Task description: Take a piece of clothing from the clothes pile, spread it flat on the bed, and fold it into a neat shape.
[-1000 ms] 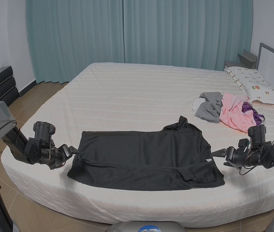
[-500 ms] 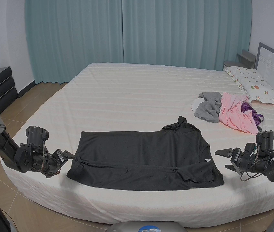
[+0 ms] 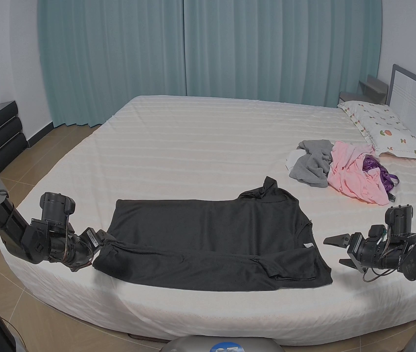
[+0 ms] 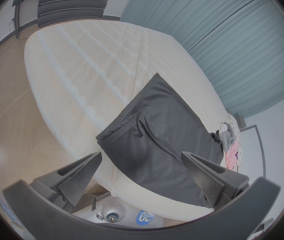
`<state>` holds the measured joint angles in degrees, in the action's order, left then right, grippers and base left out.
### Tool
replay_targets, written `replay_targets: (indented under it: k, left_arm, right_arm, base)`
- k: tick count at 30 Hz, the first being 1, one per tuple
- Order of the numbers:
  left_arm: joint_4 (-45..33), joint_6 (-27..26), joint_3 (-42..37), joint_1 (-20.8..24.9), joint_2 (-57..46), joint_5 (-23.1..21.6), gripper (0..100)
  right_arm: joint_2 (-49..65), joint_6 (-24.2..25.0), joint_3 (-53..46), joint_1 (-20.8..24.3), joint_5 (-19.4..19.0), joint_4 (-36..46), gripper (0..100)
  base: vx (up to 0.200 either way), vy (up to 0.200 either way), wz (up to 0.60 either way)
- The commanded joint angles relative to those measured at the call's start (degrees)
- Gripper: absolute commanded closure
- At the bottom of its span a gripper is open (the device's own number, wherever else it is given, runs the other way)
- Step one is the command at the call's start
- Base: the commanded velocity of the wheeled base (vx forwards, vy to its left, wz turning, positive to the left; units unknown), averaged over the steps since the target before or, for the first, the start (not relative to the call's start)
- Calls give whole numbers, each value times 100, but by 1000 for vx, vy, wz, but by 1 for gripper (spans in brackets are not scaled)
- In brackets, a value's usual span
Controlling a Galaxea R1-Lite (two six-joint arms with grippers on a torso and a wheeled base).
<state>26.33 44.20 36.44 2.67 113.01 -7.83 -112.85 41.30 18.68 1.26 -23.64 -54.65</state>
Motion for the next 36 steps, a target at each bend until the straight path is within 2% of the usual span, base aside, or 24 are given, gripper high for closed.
replay_targets:
  k: [1,31,36]
  left_arm:
    - [4,1,4,5,2,0,0]
    - [223,176,-23,5,72,-17,0]
    - [223,176,-23,5,72,-26,0]
  right_arm:
    - [-27,1,-13,15,-1,7,0]
    - [-150,1,-57,59,17,-2,0]
    - [-159,1,-57,59,26,-2,0]
  base:
    - [0,0,0]
    - [0,0,0]
    - [200,0,0]
